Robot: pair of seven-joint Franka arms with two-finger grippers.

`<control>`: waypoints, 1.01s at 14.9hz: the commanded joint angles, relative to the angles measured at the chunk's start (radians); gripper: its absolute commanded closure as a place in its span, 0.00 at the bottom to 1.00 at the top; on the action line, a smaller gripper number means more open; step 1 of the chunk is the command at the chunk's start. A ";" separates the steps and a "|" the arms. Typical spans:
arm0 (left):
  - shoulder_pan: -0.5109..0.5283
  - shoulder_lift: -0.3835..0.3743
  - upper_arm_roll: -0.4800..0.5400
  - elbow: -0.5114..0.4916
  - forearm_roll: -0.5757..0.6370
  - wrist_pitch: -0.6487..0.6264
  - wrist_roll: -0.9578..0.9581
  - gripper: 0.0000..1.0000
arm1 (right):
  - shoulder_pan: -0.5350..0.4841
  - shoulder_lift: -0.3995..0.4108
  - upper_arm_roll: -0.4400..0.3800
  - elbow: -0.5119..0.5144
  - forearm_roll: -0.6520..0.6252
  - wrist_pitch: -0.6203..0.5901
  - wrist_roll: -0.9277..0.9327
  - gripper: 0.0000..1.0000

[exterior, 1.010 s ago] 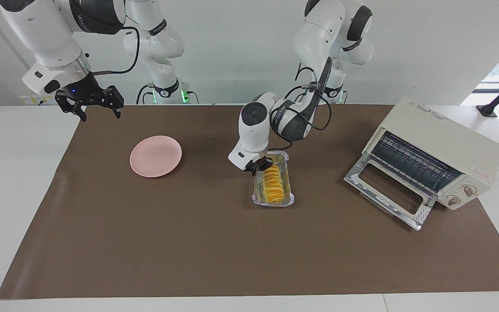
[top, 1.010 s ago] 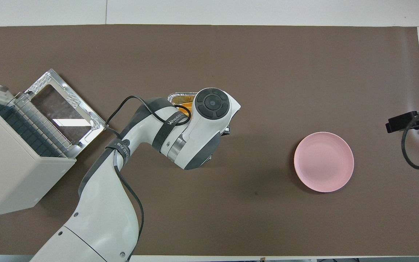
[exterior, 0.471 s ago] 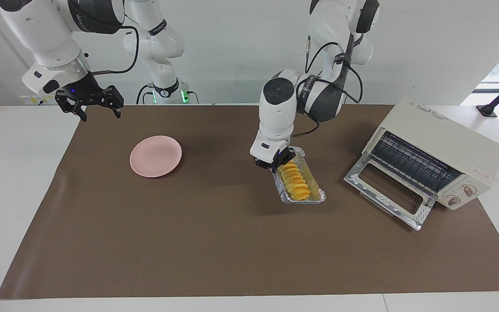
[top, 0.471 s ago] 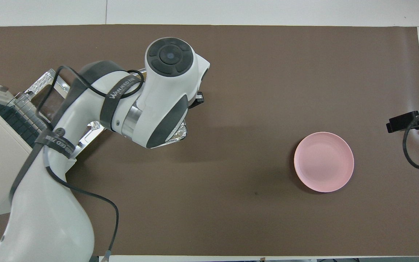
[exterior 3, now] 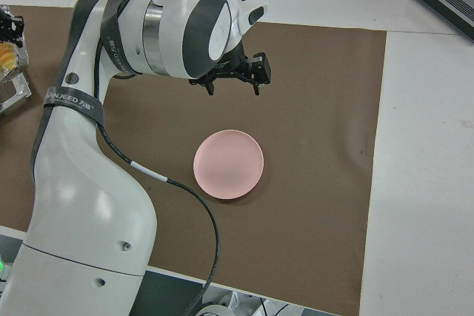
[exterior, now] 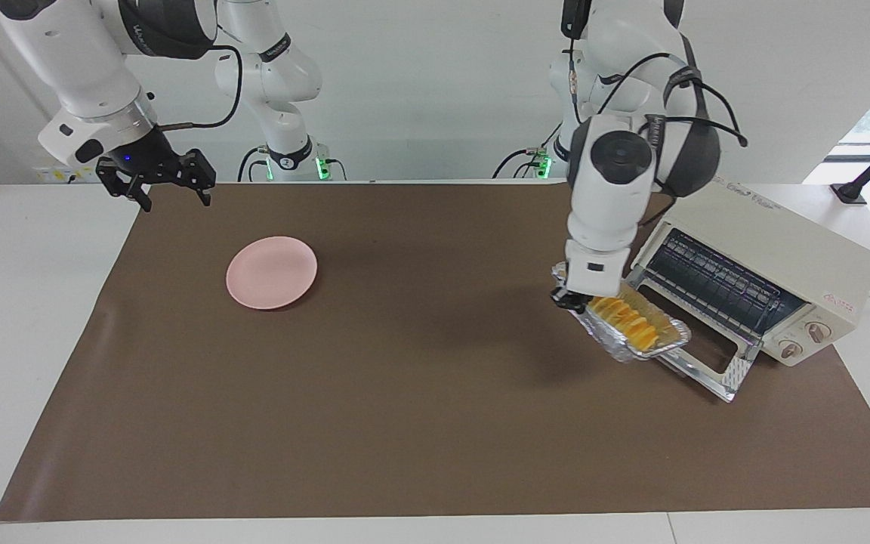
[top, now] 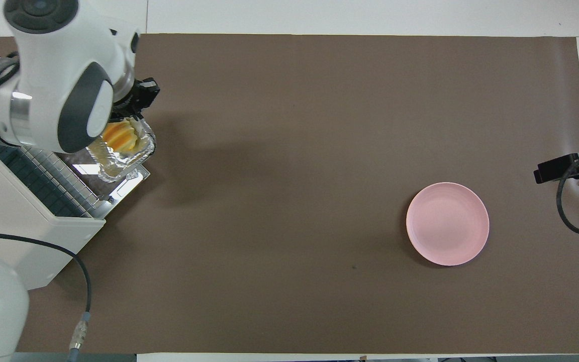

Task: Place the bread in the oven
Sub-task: 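Push the foil tray into the open toaster oven with the left gripper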

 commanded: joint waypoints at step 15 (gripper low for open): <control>0.140 -0.148 0.001 -0.346 0.160 -0.077 0.039 1.00 | -0.013 -0.015 0.008 -0.013 0.017 -0.001 0.012 0.00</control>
